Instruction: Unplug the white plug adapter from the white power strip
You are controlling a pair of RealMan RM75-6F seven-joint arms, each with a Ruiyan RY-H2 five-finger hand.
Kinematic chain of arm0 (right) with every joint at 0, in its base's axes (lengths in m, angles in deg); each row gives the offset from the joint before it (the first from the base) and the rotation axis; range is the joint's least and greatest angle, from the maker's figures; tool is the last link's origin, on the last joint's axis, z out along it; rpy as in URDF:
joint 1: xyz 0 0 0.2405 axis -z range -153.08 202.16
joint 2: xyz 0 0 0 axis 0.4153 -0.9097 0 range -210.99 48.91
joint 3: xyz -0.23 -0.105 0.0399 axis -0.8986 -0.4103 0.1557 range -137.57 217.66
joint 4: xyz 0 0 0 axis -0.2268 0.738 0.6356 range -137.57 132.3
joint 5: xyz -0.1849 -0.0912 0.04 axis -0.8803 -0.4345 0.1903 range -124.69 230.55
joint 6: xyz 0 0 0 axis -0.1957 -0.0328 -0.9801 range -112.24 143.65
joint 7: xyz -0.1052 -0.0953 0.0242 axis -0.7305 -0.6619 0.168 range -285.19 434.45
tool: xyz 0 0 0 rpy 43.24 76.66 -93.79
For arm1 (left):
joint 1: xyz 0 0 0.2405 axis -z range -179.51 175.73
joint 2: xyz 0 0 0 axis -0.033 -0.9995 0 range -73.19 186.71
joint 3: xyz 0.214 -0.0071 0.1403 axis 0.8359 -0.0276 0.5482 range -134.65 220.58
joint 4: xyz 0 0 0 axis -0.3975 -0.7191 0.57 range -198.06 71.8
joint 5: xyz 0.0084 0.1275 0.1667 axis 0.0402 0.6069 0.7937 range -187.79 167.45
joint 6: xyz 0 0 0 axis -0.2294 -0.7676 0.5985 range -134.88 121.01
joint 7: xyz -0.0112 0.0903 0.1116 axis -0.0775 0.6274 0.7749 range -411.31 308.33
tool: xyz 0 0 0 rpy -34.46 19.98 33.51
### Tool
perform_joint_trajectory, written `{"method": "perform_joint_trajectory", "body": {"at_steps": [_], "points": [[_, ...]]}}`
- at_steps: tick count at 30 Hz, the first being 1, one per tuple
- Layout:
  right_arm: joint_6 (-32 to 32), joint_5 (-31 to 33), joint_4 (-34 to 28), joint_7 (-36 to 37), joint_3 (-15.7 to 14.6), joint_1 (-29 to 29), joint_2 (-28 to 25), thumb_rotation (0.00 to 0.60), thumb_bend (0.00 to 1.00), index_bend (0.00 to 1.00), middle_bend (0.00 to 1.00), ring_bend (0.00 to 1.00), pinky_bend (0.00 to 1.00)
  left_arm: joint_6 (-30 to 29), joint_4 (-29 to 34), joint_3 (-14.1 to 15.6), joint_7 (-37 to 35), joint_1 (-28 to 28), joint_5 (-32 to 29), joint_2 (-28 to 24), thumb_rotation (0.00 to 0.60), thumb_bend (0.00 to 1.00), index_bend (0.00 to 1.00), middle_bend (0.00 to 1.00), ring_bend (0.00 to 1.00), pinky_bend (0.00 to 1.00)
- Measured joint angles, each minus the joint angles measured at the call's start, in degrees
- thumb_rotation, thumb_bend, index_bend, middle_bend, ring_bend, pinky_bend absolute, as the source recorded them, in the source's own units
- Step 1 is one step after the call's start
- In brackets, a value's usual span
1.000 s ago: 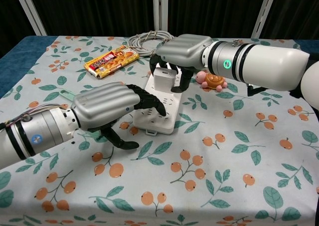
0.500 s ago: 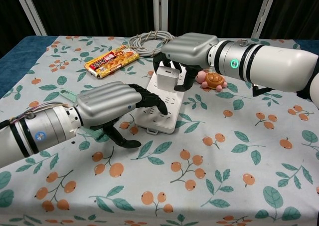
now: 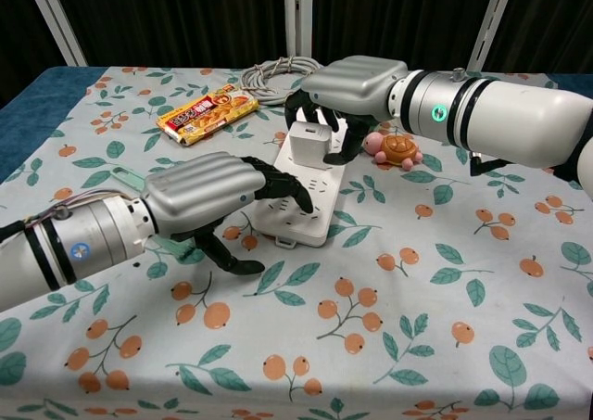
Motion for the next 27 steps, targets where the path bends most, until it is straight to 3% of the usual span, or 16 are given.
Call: {"method": "perform_joint_trajectory", "body": {"at_steps": [27], "points": [[-0.67, -1.10, -1.34, -0.18, 0.88, 0.78, -0.56, 0.600, 0.40, 0.96, 0.75, 0.48, 0.39, 0.63, -0.27, -0.19, -0.74, 0.66, -0.75, 0.07, 0.600, 0.19, 0.25, 0.24, 0.21, 0.21]]}}
